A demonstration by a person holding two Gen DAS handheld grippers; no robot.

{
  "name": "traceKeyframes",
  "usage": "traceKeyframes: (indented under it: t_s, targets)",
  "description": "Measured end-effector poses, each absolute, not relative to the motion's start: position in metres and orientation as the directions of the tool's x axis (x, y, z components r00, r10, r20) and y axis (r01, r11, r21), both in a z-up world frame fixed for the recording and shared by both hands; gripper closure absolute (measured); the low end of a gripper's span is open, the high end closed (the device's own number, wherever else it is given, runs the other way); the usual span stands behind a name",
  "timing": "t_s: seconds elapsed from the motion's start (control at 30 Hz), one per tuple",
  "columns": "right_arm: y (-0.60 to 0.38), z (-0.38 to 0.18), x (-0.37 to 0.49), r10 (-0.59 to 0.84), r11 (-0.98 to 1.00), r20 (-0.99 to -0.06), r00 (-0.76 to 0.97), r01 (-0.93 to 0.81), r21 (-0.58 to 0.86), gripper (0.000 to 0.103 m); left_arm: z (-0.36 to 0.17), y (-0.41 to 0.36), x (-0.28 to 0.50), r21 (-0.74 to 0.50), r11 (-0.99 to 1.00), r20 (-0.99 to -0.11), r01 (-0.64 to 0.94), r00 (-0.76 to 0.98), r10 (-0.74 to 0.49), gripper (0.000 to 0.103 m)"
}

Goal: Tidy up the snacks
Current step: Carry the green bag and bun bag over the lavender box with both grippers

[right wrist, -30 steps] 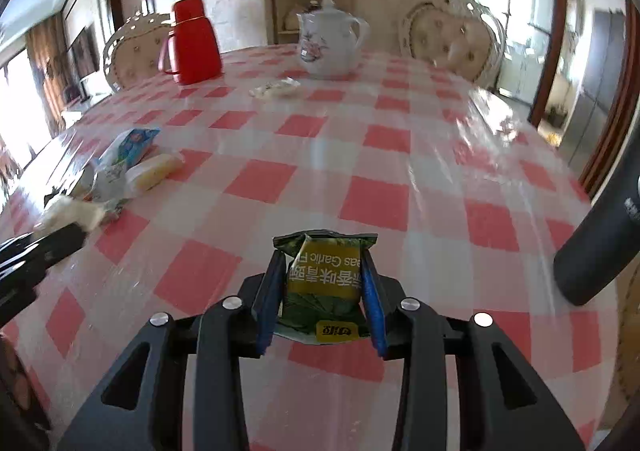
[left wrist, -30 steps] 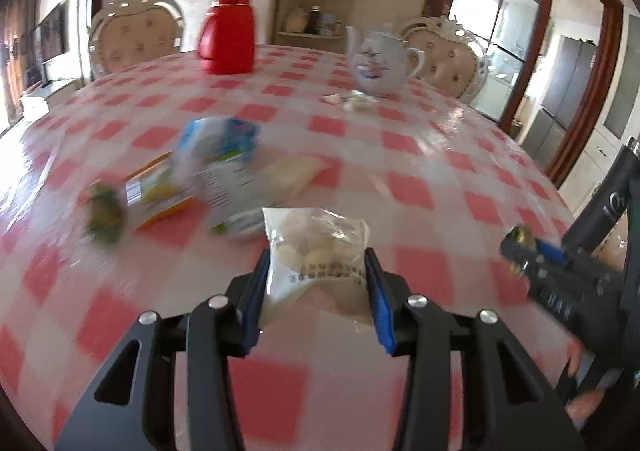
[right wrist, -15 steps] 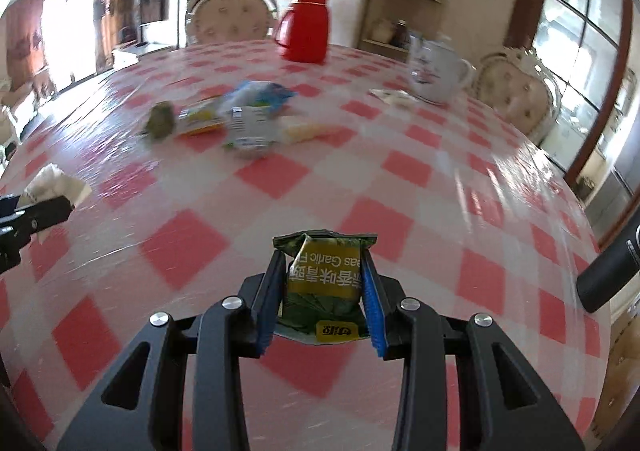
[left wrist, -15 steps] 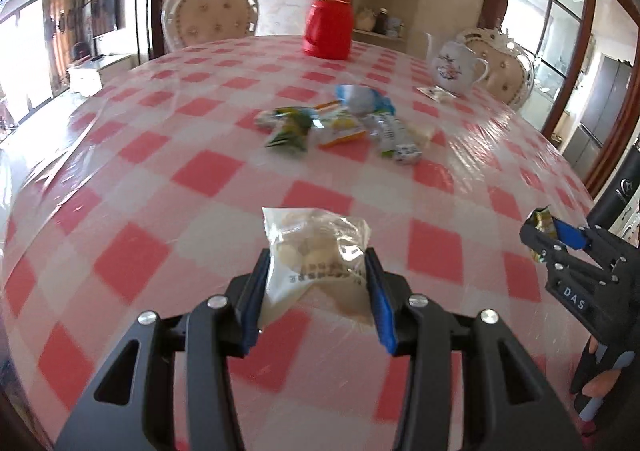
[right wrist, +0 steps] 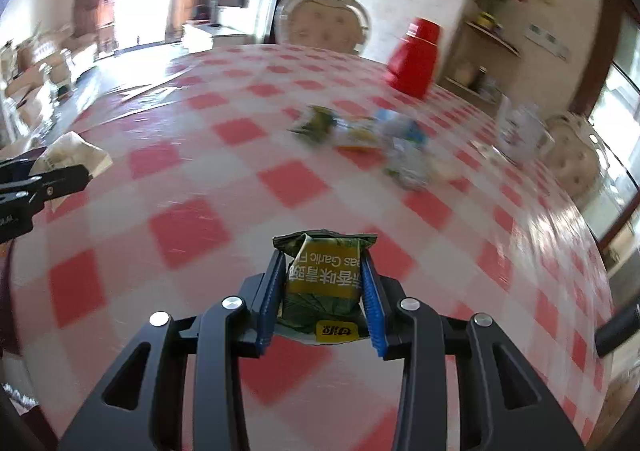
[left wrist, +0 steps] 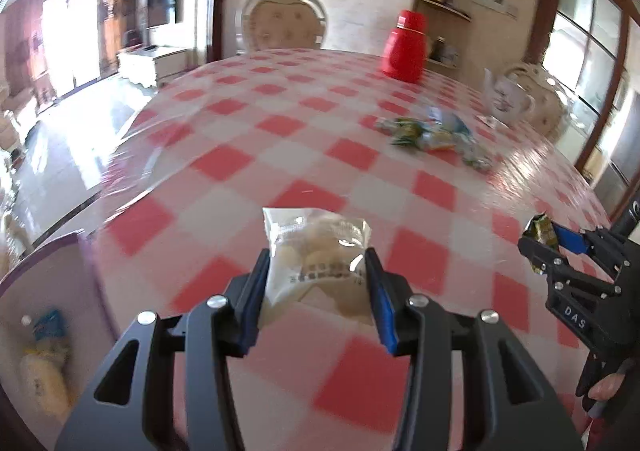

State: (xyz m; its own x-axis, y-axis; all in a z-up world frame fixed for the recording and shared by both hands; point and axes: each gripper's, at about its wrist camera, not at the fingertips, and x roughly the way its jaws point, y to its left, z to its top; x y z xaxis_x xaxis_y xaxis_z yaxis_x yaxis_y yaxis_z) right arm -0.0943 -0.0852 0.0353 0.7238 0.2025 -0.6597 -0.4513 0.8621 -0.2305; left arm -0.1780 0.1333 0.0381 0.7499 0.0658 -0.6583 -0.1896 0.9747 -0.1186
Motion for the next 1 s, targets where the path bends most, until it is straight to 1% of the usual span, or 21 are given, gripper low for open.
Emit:
traceKeyframes:
  t_s: [0.3, 0.47, 0.8, 1.0]
  targets:
    - [0.008, 0.031, -0.133, 0.322, 0.742, -0.674, 0.665, -0.619, -0.256, 0.066, 0.037, 0.210, -0.239, -0.108, 0.931, -0.664, -0.349, 0.722, 0.194, 0.057]
    - [0.046, 0.031, -0.152, 0.375, 0.681, -0.678, 0.633, -0.684, -0.262, 0.066, 0.031, 0.244, -0.265, -0.105, 0.899, -0.678, -0.425, 0.692, 0.249, 0.057]
    - [0.116, 0.033, -0.194, 0.478, 0.546, -0.687, 0.548, -0.798, -0.257, 0.066, 0.022, 0.299, -0.317, -0.071, 0.833, -0.716, -0.549, 0.610, 0.341, 0.057]
    - [0.155, 0.026, -0.224, 0.513, 0.450, -0.705, 0.490, -0.853, -0.265, 0.066, 0.007, 0.326, -0.340, -0.068, 0.793, -0.757, -0.605, 0.550, 0.354, 0.056]
